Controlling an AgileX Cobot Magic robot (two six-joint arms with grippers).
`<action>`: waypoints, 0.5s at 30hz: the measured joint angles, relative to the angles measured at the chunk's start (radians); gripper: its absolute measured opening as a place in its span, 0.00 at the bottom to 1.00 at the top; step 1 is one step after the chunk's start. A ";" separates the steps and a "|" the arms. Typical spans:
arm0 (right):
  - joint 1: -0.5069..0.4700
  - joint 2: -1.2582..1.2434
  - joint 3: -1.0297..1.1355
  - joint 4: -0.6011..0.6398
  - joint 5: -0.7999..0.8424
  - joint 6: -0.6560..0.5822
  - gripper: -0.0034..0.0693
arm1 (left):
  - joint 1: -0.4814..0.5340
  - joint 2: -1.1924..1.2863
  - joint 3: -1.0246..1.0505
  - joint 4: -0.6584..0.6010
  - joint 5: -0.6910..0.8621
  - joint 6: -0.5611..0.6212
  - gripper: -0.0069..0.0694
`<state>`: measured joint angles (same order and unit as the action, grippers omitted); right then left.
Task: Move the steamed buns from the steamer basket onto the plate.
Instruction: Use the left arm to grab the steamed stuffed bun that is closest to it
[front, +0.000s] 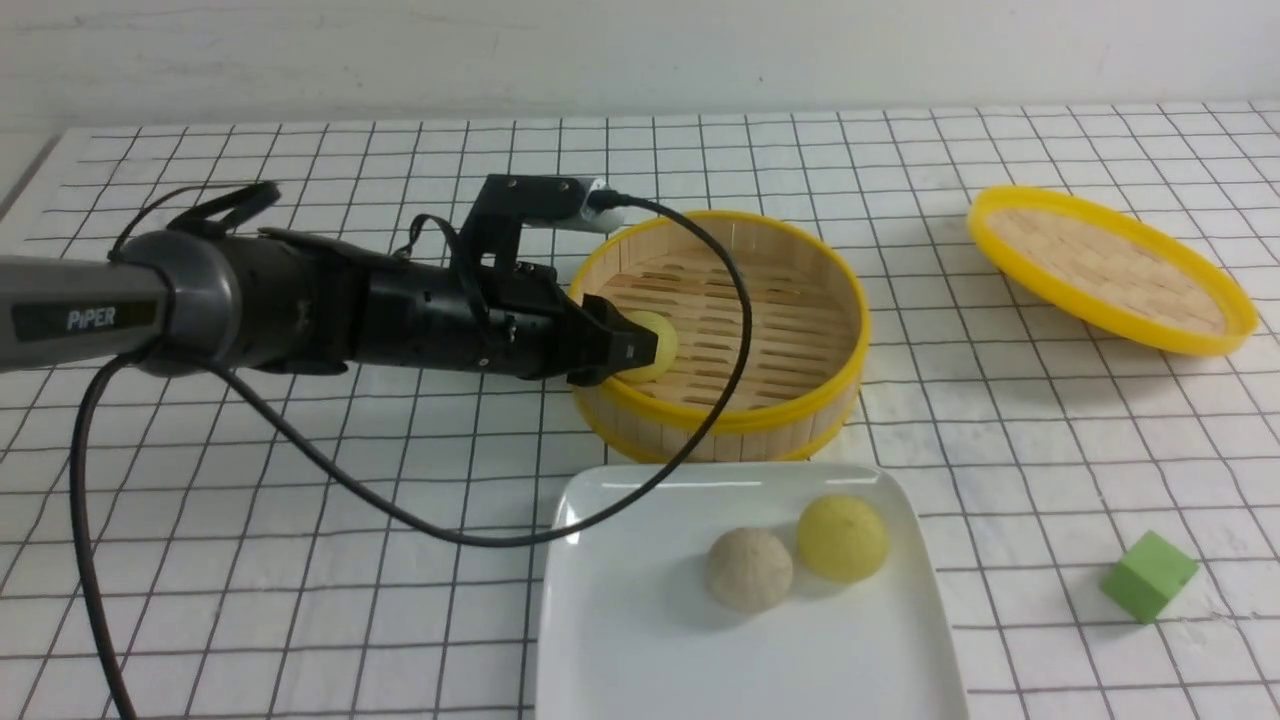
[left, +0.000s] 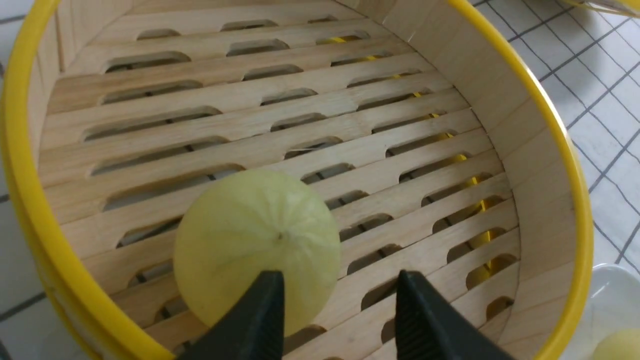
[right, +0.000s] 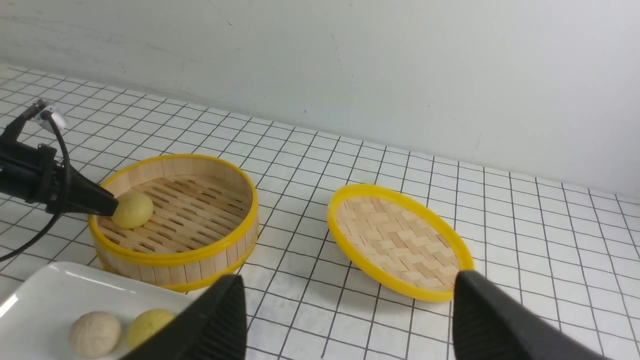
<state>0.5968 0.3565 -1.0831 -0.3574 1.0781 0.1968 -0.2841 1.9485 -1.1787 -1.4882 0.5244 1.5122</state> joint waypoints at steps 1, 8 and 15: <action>0.000 0.000 0.000 0.000 0.000 0.000 0.79 | 0.000 0.000 -0.001 -0.002 -0.001 0.009 0.54; 0.000 0.000 0.000 0.000 0.000 0.000 0.79 | 0.000 0.009 -0.043 0.028 -0.022 0.032 0.54; 0.000 0.000 0.000 -0.003 0.000 0.000 0.79 | 0.000 0.004 -0.090 0.059 -0.022 0.030 0.54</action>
<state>0.5968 0.3565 -1.0831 -0.3604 1.0781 0.1968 -0.2841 1.9528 -1.2689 -1.4290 0.5023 1.5420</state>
